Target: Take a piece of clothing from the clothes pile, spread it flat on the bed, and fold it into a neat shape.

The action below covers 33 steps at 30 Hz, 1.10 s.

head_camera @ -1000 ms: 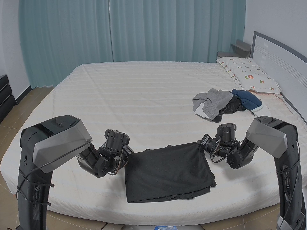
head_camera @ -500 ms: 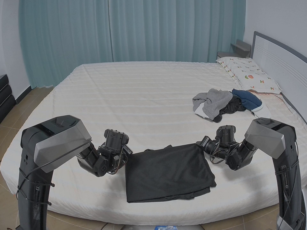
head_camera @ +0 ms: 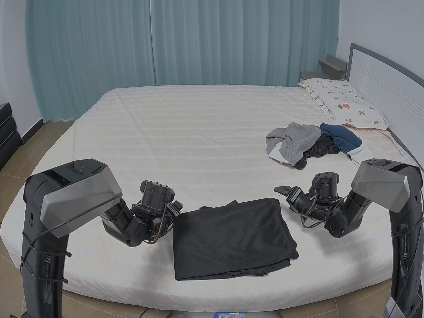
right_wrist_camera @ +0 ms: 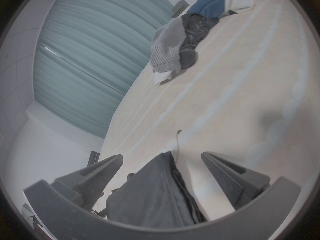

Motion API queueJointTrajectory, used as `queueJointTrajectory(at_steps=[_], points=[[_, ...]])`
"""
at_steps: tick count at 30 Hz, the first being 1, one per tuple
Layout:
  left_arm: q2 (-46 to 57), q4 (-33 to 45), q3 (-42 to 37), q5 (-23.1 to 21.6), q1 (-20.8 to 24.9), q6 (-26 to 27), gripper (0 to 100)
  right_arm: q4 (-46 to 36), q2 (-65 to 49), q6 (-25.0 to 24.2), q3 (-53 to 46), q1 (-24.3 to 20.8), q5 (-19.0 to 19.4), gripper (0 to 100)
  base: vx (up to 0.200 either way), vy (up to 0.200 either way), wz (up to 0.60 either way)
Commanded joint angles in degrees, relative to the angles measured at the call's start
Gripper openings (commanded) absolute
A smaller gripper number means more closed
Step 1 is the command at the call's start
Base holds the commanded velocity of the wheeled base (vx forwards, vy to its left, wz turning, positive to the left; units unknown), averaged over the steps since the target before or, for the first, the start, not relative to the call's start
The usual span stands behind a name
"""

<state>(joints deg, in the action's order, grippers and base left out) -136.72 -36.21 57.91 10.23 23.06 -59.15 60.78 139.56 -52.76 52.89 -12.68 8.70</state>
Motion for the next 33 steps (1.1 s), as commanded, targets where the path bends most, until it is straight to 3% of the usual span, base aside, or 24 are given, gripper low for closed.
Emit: queueJointTrajectory(at_steps=[1, 4, 8, 11, 21, 28, 29, 33], points=[[6.4, -0.2, -7.0, -5.7, -0.3, 2.4, 100, 3.0, -6.3, -2.3, -10.0, 2.0, 0.3, 100, 0.000, 0.000, 0.00], [8.0, -2.0, -11.3, -9.7, -0.2, 6.0, 100, 8.5, -8.0, -3.4, -18.8, 3.4, 0.3, 100, 0.000, 0.000, 0.00], [7.5, -7.2, -14.0, -10.4, 0.3, 9.1, 100, 15.2, -8.1, -6.4, -24.9, 4.2, 1.1, 100, 0.000, 0.000, 0.00], [6.5, -12.2, -15.8, -10.8, 1.9, 12.5, 100, 20.5, -6.1, -7.5, -26.9, 4.9, 4.9, 100, 0.000, 0.000, 0.00], [3.5, -12.7, -16.1, -13.0, 4.6, 17.4, 100, 21.5, -4.6, -7.4, -27.1, 5.1, 5.9, 100, 0.000, 0.000, 0.00], [3.7, -12.9, -16.3, -13.0, 4.6, 17.3, 100, 22.9, -4.1, -7.3, -27.7, 4.9, 5.9, 100, 0.000, 0.000, 0.00], [3.7, -12.9, -16.3, -13.0, 4.6, 17.3, 0, 22.9, -4.1, -7.3, -27.7, 4.9, 5.9, 100, 0.000, 0.000, 0.00], [4.0, -14.0, -16.9, -12.2, 4.6, 17.0, 0, 23.1, -4.1, -7.3, -27.8, 4.8, 5.8, 100, 0.000, 0.000, 0.00]])
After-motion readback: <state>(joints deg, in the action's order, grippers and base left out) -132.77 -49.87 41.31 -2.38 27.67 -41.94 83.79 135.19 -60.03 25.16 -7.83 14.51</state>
